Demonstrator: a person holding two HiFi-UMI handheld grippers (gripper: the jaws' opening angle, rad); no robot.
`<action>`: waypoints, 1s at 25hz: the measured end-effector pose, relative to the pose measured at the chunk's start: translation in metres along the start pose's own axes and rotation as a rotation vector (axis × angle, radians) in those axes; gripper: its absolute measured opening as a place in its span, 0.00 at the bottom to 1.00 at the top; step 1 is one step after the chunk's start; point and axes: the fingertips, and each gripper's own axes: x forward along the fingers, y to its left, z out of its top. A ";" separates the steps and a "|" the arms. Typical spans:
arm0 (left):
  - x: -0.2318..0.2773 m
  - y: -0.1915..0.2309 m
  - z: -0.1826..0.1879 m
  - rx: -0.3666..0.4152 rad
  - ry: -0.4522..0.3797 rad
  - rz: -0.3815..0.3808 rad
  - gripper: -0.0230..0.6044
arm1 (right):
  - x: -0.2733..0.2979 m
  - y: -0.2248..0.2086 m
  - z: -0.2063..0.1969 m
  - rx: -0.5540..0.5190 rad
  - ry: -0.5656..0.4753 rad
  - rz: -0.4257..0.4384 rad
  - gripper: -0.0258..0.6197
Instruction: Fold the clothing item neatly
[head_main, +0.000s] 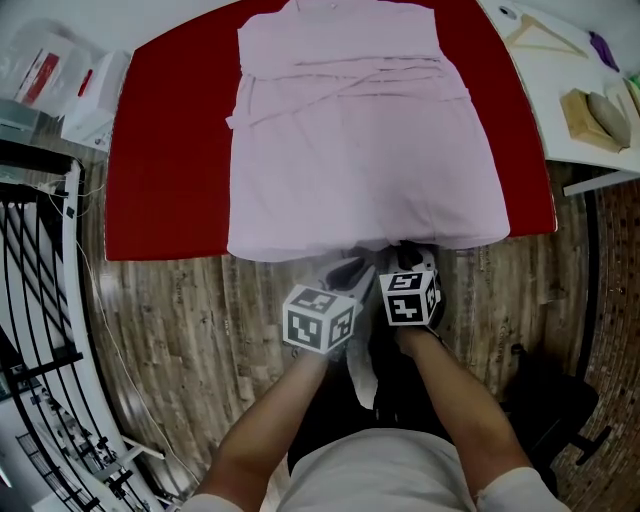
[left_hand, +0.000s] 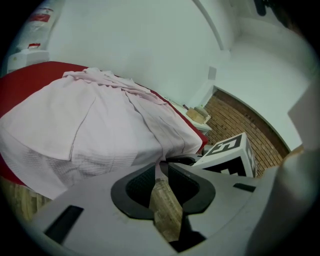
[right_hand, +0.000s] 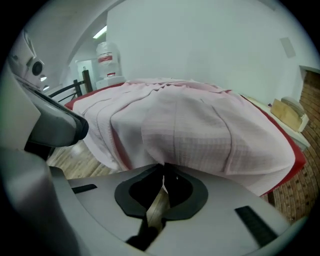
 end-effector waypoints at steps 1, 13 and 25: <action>-0.001 0.002 0.001 -0.005 -0.004 0.001 0.13 | -0.001 0.000 0.001 -0.014 -0.004 0.012 0.07; 0.021 0.010 0.034 -0.084 -0.015 -0.080 0.15 | -0.037 0.041 0.010 -0.166 -0.050 0.136 0.07; 0.021 0.008 0.056 -0.187 -0.050 -0.163 0.23 | -0.073 0.057 0.023 -0.167 -0.123 0.194 0.07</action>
